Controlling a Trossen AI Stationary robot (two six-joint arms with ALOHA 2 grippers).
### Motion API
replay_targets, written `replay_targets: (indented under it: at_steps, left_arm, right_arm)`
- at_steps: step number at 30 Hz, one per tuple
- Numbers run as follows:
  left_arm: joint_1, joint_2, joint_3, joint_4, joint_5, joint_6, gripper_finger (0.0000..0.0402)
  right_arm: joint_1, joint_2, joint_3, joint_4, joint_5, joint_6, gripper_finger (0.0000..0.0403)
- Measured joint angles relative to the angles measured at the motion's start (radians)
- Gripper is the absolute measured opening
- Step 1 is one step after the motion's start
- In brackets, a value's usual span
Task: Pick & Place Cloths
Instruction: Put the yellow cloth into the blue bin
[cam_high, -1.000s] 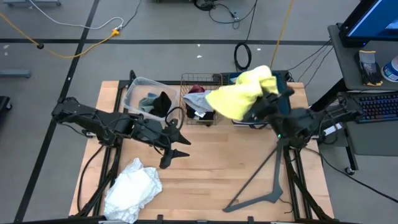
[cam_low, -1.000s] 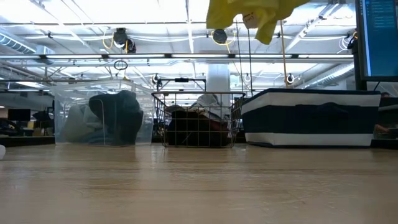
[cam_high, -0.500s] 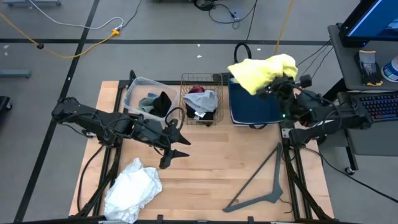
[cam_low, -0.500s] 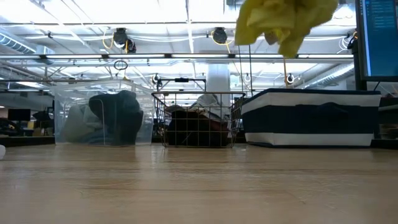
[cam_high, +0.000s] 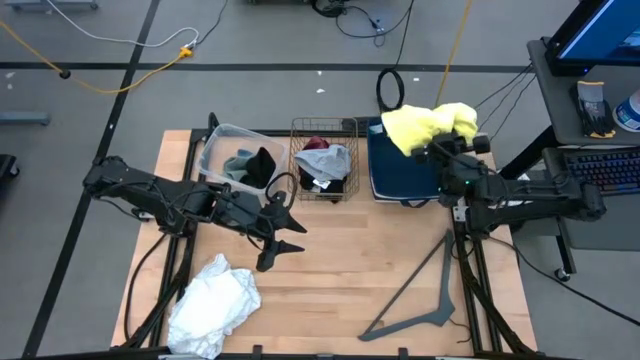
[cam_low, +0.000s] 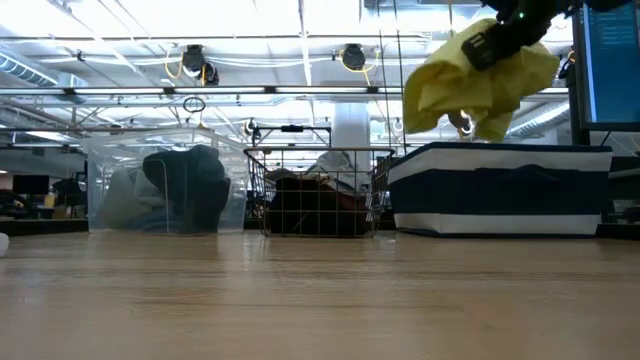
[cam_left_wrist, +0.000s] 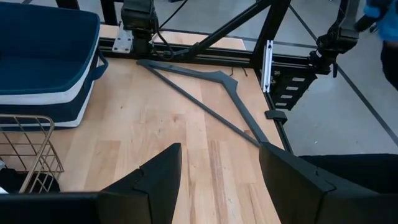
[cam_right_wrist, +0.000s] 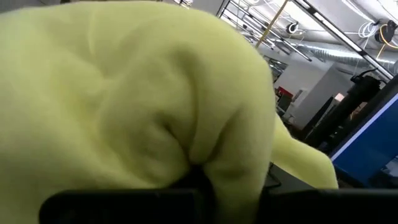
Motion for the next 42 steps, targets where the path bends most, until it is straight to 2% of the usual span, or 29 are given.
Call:
replay_targets:
  at_steps: [12,23,26,30,31,42]
  left_arm:
    - [0.000,0.000,0.000,0.000,-0.001,-0.003,0.0218]
    - [0.000,0.000,0.000,0.000,-0.001,-0.003,0.0218]
    - [0.000,0.000,0.000,0.000,-0.001,-0.003,0.0218]
    - [0.000,0.000,0.000,0.000,-0.001,-0.003,0.0218]
    - [0.000,0.000,0.000,0.000,-0.001,-0.003,0.0218]
    - [0.000,0.000,0.000,0.007,-0.001,-0.014,0.0218]
  right_arm:
    - [-0.003,0.004,-0.145,0.173,0.000,-0.003,0.0028]
    - [-0.002,0.003,-0.159,0.237,0.000,-0.015,0.0028]
    - [0.007,0.003,-0.159,0.346,0.000,-0.083,0.0028]
    - [0.045,0.001,-0.159,0.630,0.000,-0.308,0.0028]
    - [0.055,-0.004,-0.156,0.665,0.001,-0.319,0.0028]
    - [0.106,-0.045,-0.138,0.665,0.001,-0.340,0.0028]
